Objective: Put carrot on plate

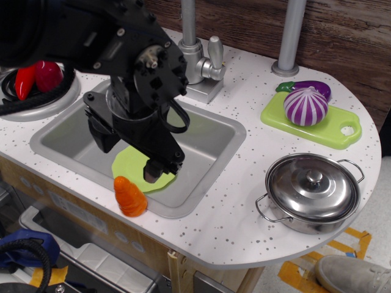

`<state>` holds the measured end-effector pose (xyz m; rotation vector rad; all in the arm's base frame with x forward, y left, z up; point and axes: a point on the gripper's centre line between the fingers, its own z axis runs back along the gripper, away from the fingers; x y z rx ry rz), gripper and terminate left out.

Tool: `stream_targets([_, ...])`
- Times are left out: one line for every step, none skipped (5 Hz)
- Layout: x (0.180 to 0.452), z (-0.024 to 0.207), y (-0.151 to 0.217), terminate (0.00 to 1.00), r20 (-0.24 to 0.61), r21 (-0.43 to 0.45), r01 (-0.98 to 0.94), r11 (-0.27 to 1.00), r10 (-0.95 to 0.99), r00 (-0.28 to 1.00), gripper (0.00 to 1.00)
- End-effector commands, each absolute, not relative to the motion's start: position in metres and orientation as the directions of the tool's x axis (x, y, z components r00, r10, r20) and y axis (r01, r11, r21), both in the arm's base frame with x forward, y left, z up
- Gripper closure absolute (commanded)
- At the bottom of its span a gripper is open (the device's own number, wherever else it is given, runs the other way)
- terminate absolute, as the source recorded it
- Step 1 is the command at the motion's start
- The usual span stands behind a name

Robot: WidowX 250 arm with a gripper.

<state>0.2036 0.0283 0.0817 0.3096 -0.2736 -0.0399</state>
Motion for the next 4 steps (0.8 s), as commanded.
stream_targets([0.204, 0.082, 0.028, 0.0, 0.26, 0.306, -0.003, 0.952, -0.081, 0.962, 0.0])
stream_targets([0.206, 0.085, 0.034, 0.0, 0.254, 0.328, -0.009, 0.945, -0.079, 0.964, 0.0])
stream_targets([0.209, 0.083, 0.044, 0.0, 0.26, 0.342, -0.001, 0.94, -0.094, 0.961, 0.0])
stream_targets([0.212, 0.073, 0.048, 0.0, 0.275, 0.317, -0.012, 0.948, -0.08, 0.958, 0.0])
